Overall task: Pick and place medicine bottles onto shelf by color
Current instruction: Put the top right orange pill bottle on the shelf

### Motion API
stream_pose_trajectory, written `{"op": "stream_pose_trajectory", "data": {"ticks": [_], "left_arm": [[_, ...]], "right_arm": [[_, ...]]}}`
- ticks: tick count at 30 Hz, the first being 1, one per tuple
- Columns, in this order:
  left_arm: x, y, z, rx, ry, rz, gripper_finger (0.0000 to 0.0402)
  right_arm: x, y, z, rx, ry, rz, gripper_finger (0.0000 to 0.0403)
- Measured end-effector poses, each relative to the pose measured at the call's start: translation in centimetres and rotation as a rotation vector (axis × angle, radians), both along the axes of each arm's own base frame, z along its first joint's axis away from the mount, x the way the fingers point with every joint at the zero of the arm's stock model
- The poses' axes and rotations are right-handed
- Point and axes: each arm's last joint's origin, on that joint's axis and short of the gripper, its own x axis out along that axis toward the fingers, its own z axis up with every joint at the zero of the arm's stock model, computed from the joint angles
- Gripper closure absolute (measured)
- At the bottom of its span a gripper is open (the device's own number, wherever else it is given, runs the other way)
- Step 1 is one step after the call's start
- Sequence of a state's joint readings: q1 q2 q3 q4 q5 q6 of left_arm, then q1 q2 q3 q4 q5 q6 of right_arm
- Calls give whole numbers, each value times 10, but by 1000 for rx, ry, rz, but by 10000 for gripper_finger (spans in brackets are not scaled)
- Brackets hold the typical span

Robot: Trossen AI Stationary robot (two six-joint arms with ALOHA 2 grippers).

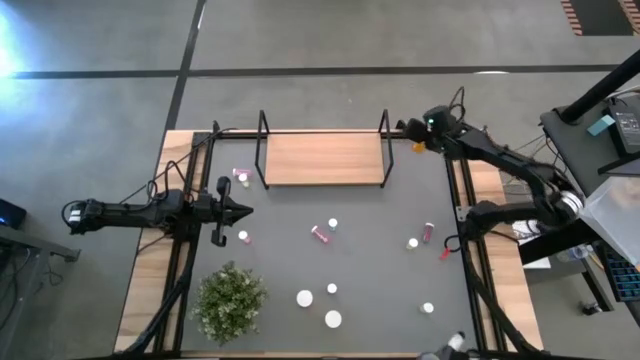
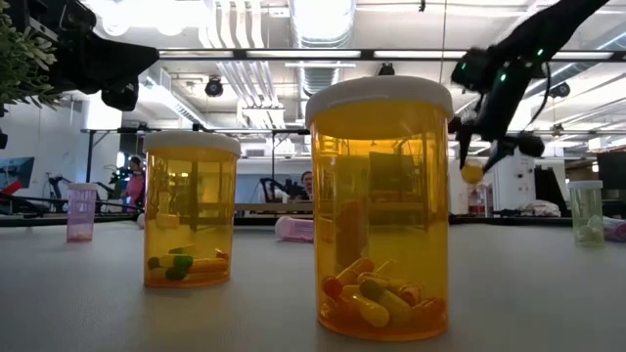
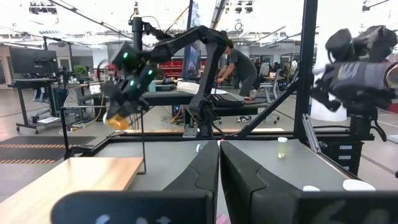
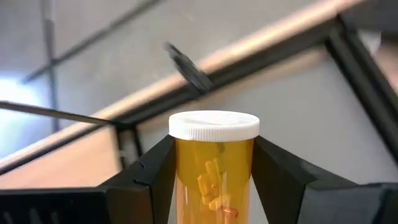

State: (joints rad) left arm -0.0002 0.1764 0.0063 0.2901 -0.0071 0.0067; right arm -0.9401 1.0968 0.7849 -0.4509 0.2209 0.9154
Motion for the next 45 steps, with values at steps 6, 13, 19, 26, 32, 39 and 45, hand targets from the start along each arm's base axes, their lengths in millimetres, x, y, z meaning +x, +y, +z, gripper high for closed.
{"op": "stream_pose_trajectory", "data": {"ticks": [6, 13, 19, 26, 32, 39, 45], "left_arm": [[0, 0, 0, 0, 0, 0, 402], [0, 0, 0, 0, 0, 0, 402], [0, 0, 0, 0, 0, 0, 402], [0, 0, 0, 0, 0, -1, 402], [0, 0, 0, 0, 0, 0, 402], [0, 0, 0, 0, 0, 0, 402], [0, 0, 0, 0, 0, -1, 402]], "right_arm": [[-9, 21, 37, -243, -26, 116, 230], [0, 46, 69, -503, -93, 284, 230], [21, 65, 79, -595, -141, 377, 230], [51, 88, 101, -679, -61, 367, 230], [93, 103, 108, -701, 53, 347, 230], [149, 112, 105, -697, 145, 314, 230], [196, 113, 102, -703, 202, 297, 230]]}}
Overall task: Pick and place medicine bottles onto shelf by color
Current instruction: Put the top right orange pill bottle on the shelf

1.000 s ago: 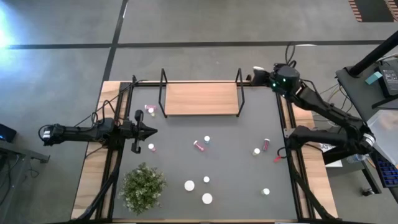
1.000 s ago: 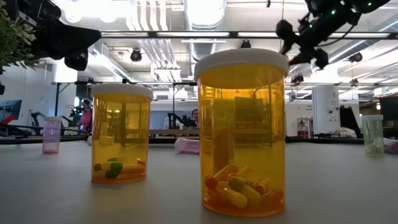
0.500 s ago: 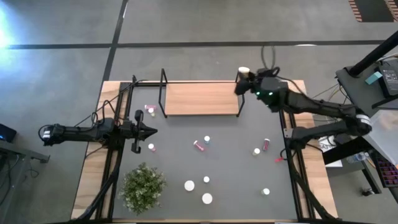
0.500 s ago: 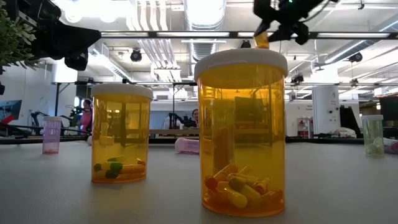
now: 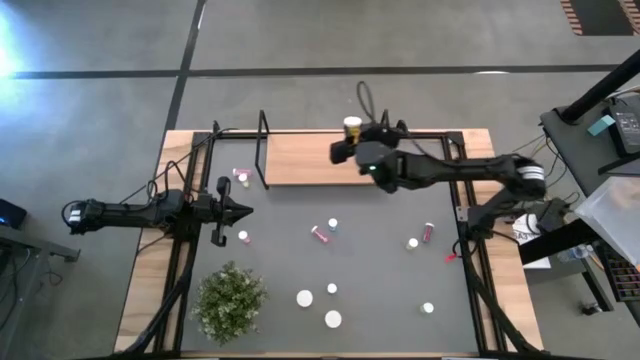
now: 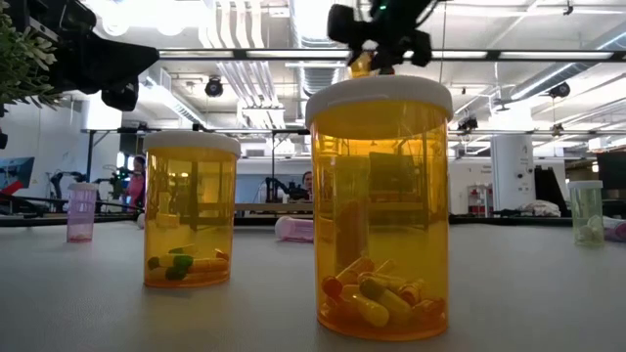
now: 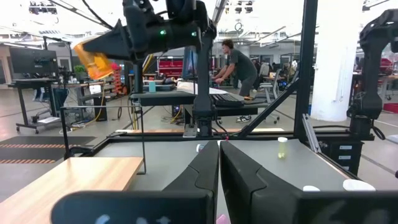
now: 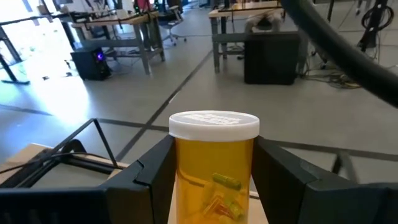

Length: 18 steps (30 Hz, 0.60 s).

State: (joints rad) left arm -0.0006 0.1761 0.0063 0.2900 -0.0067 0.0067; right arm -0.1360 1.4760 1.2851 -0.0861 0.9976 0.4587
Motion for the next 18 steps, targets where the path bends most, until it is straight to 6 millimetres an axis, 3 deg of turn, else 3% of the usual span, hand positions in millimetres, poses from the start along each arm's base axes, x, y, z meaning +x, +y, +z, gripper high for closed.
{"op": "stream_pose_trajectory", "data": {"ticks": [8, 18], "left_arm": [[0, 0, 0, 0, 1, 0, 402], [0, 0, 0, 0, 0, 0, 402]], "right_arm": [[49, -8, -27, -3, 28, -60, 230], [83, -14, -71, 9, -42, -85, 230]]}}
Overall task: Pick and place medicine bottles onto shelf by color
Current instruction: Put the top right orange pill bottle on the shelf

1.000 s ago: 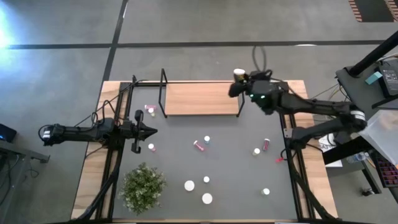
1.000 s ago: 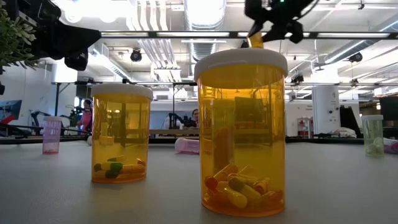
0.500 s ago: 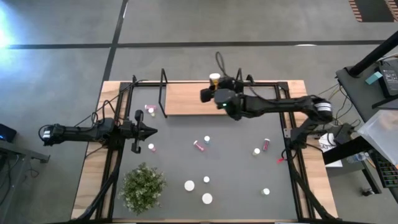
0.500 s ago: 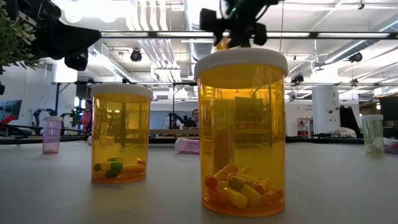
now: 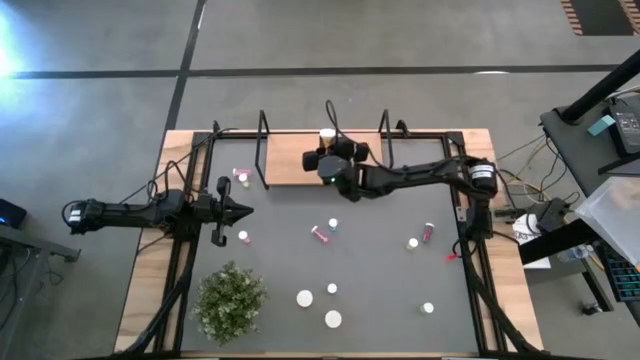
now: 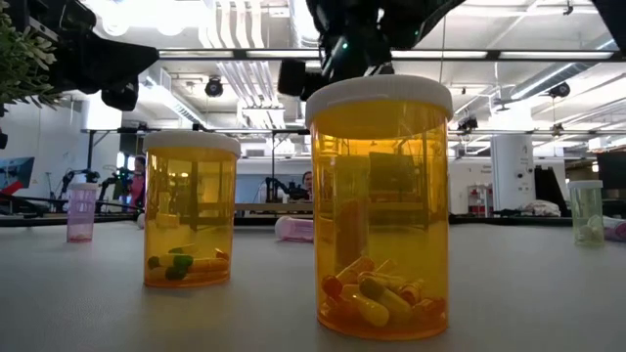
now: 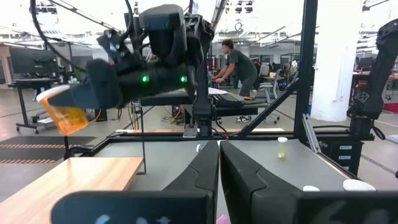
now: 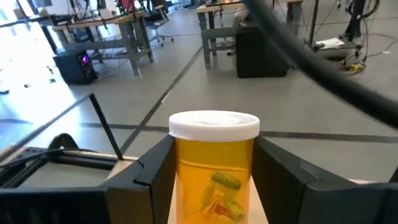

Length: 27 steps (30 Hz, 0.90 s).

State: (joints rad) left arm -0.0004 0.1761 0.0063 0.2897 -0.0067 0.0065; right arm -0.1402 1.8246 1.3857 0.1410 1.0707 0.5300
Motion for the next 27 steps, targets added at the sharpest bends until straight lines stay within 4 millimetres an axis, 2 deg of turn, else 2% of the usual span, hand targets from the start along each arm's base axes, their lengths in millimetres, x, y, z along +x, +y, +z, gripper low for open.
{"op": "stream_pose_trajectory", "data": {"ticks": [16, 27], "left_arm": [[0, 0, 0, 0, -1, 0, 402], [0, 0, 0, 0, 0, 0, 402]], "right_arm": [[32, -16, -66, -19, -27, -66, 230], [38, -18, -99, -39, 41, -152, 230]]}}
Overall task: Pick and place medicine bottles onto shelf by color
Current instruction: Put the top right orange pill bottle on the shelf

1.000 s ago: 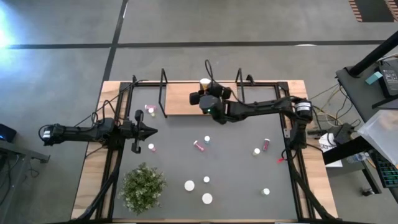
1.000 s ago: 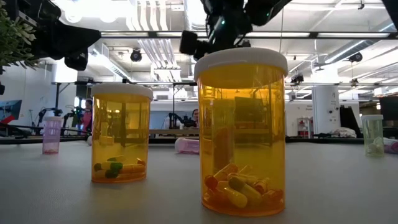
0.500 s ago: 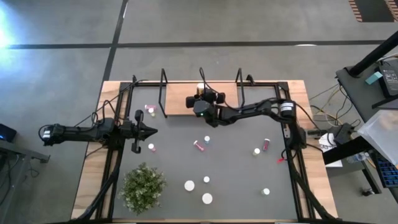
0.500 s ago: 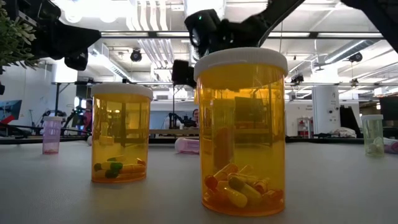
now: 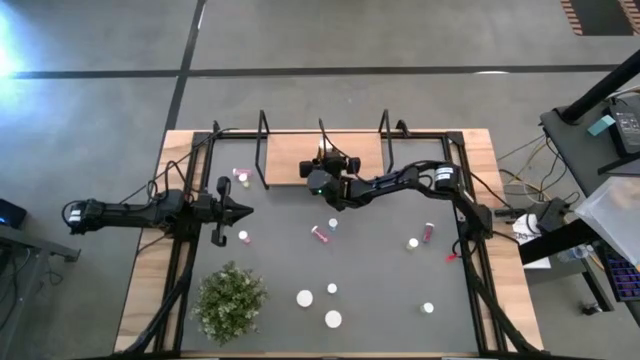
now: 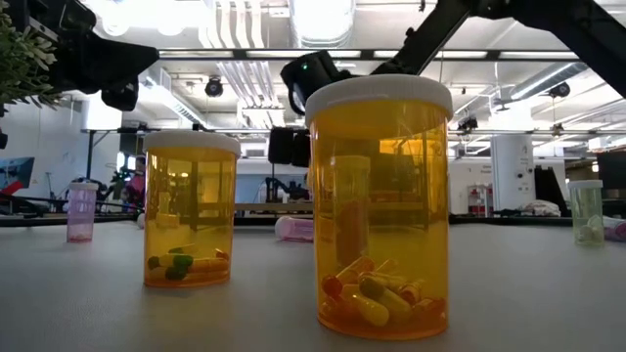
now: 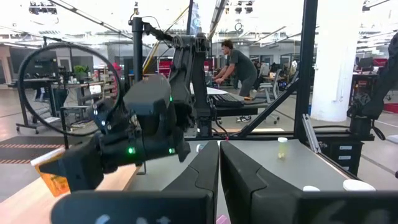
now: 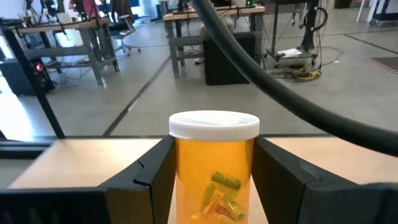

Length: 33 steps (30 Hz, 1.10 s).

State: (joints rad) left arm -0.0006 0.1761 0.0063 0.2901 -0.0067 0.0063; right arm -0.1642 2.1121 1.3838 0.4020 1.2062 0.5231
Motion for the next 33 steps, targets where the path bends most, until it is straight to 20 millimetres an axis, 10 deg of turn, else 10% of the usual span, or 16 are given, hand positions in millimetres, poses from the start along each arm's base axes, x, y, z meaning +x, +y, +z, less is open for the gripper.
{"op": "stream_pose_trajectory", "data": {"ticks": [33], "left_arm": [[0, 0, 0, 0, 0, 0, 402]], "right_arm": [[-3, -4, -12, -23, 218, 19, 230]]}}
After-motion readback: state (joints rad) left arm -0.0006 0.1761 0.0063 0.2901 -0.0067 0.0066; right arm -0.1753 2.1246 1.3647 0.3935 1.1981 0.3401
